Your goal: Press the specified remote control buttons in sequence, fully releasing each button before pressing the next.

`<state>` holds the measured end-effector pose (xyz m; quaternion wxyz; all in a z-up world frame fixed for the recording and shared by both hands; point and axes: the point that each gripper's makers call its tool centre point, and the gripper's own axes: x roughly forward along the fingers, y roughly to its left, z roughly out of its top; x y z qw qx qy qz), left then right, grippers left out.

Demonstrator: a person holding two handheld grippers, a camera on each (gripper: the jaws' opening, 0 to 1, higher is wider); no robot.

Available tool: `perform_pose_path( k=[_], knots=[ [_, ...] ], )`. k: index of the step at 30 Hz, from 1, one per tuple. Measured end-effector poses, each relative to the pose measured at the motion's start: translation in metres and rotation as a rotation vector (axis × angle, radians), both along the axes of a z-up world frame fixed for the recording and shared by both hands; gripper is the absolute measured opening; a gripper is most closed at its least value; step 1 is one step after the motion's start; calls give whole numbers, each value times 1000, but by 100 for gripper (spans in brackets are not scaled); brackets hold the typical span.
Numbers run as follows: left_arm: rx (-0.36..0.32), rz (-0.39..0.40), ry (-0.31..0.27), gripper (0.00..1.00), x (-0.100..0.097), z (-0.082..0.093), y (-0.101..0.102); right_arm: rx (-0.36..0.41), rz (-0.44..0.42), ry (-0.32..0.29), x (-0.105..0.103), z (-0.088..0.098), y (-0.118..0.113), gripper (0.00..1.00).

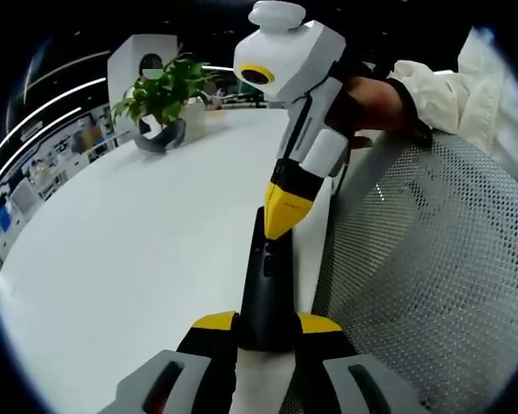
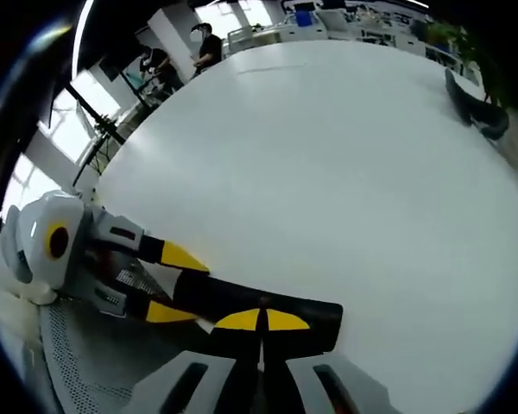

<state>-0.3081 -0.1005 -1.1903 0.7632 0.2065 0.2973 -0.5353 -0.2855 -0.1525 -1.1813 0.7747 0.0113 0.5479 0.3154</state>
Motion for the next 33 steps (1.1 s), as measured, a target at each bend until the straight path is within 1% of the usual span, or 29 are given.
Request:
perform_pose_path(
  k=[2,6,8,9,11,13,18,22,24,25,26,27,29,33],
  knots=[
    [1,-2,1,24,0,0,0,0,0,-2,0,0,0,0],
    [6,-12,1,24,0,0,0,-1,-2,17,-3,0,0,0],
    [6,-12,3,24,0,0,0,-2,-5,52,-8,0,0,0],
    [6,-11,3,24,0,0,1,-5,-10,97,-13,0,-1,0],
    [10,-7,7,24,1,0,1,-20,-12,114,-14,-3,-3,0],
    [13,-6,9,24,1,0,2,-21,-12,111,-14,-2,-3,0],
    [20,-3,13,24,1,-1,4,-62,-42,78,-8,-1,-13,0],
    [23,-6,12,24,1,-1,4,-45,-52,76,-6,1,-12,0],
    [23,-6,13,24,1,-1,4,-33,-43,73,-7,2,-9,0],
    [22,-6,13,24,1,-1,4,-42,-35,78,-9,0,-8,0],
    [22,-5,13,24,1,-1,4,-73,-22,87,-11,-4,-10,0],
    [22,-6,14,24,1,-1,4,-72,-14,68,-10,-1,-8,0],
    [22,-5,14,24,1,-1,4,-86,0,54,-11,0,-8,0],
    [20,-5,13,24,1,-1,4,-97,14,46,-10,-2,-9,0]
  ],
)
